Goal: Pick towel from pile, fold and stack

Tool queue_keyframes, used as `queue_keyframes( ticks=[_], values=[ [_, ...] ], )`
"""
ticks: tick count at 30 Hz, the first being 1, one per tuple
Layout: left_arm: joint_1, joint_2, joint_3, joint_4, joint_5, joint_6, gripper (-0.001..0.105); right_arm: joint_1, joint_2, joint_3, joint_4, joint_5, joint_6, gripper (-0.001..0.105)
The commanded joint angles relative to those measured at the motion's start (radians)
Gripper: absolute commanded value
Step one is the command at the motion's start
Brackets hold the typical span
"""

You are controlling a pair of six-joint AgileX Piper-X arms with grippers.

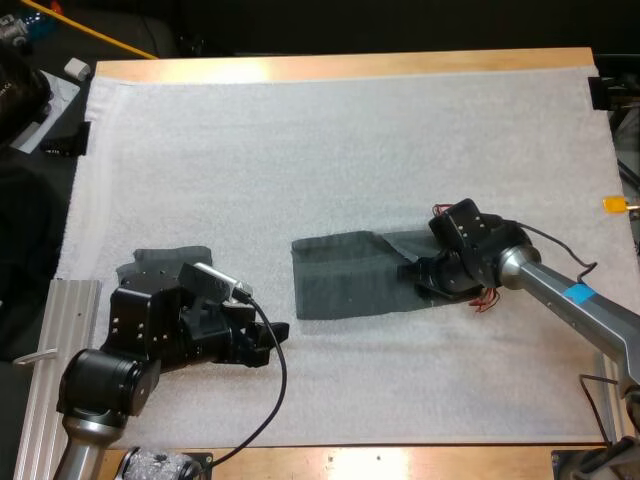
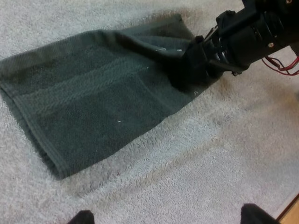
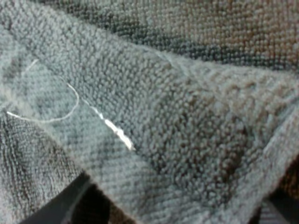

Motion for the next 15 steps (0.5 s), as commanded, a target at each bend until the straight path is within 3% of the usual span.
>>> queue_keyframes(
  ticks=[1, 4, 6, 11, 15],
  values=[
    [-0.003, 0.003, -0.006, 0.002, 0.008, -0.003, 0.06, -0.001, -0.001, -0.001, 0.001, 0.008, 0.013, 0.036],
    [-0.002, 0.002, -0.005, 0.006, 0.013, -0.001, 0.06, -0.001, -0.005, -0.002, -0.001, 0.015, 0.029, 0.009],
    [-0.002, 0.003, -0.004, 0.007, 0.016, -0.001, 0.06, 0.0, -0.013, -0.002, 0.003, 0.017, 0.029, 0.0],
    [-0.002, 0.002, -0.006, 0.016, 0.024, 0.003, 0.06, -0.001, -0.066, -0.003, 0.024, 0.062, 0.001, 0.0],
    [-0.003, -0.001, -0.006, 0.018, 0.029, 0.005, 0.06, 0.002, -0.134, -0.009, 0.074, 0.176, -0.072, 0.0]
  ],
)
